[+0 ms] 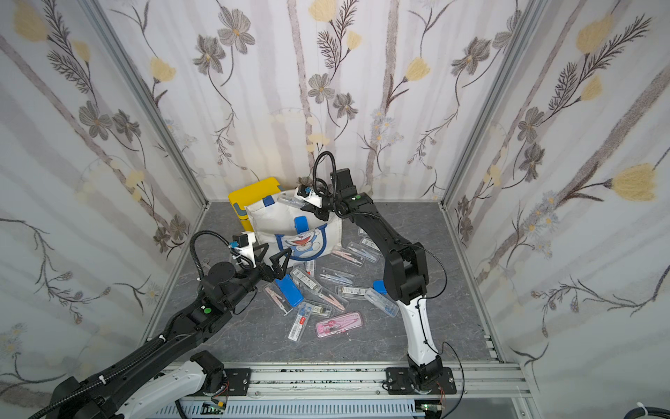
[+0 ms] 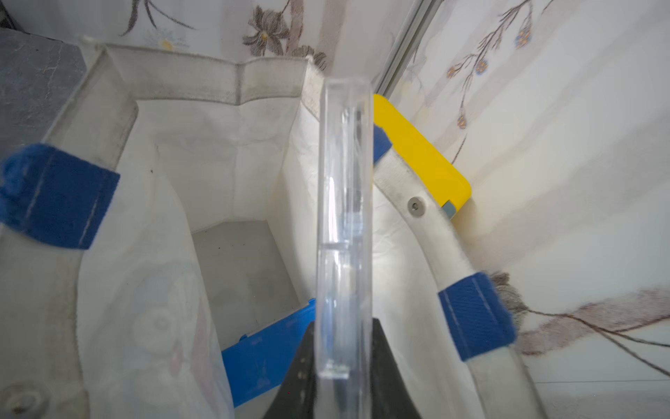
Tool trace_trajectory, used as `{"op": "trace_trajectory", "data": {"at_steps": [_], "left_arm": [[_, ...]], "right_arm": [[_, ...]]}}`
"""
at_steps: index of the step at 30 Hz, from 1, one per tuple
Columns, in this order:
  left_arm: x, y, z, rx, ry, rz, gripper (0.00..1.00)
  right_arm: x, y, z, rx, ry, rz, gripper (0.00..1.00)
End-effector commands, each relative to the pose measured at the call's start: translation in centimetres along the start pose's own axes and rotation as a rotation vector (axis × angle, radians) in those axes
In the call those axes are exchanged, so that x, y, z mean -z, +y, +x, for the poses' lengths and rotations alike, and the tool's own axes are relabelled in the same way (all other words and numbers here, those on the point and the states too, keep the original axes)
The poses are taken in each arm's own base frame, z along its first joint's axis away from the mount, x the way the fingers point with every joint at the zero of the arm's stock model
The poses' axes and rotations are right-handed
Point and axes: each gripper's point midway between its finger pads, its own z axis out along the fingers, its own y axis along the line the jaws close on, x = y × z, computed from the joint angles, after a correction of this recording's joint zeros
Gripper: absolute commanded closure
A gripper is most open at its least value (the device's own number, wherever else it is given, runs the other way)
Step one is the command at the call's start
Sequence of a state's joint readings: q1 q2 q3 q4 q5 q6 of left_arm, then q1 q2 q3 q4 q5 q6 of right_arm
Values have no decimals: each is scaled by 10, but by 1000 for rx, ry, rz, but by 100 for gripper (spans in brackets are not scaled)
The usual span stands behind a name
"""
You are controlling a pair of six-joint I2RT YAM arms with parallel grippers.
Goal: Put the compass set into the canvas bag
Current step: Place the compass set in the canvas bag.
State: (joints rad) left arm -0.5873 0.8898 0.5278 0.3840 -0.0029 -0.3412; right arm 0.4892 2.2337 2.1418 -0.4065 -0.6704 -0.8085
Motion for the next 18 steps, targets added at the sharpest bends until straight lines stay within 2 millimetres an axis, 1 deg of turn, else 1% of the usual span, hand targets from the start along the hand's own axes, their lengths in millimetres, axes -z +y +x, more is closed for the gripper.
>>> {"op": "trace_trajectory", "data": {"at_steps": [1, 6, 13, 18], "left_arm": [[3, 6, -2, 4, -18, -31, 0], [6, 9, -2, 4, -20, -41, 0], [10, 11, -1, 10, -26, -50, 0], [14, 12, -2, 17, -39, -54, 0]], "right_arm": [[-11, 13, 16, 2, 42, -49, 93], [-29, 20, 45, -14, 121, -53, 93], [-41, 22, 60, 10, 185, -30, 93], [-51, 29, 81, 49, 292, -17, 91]]}}
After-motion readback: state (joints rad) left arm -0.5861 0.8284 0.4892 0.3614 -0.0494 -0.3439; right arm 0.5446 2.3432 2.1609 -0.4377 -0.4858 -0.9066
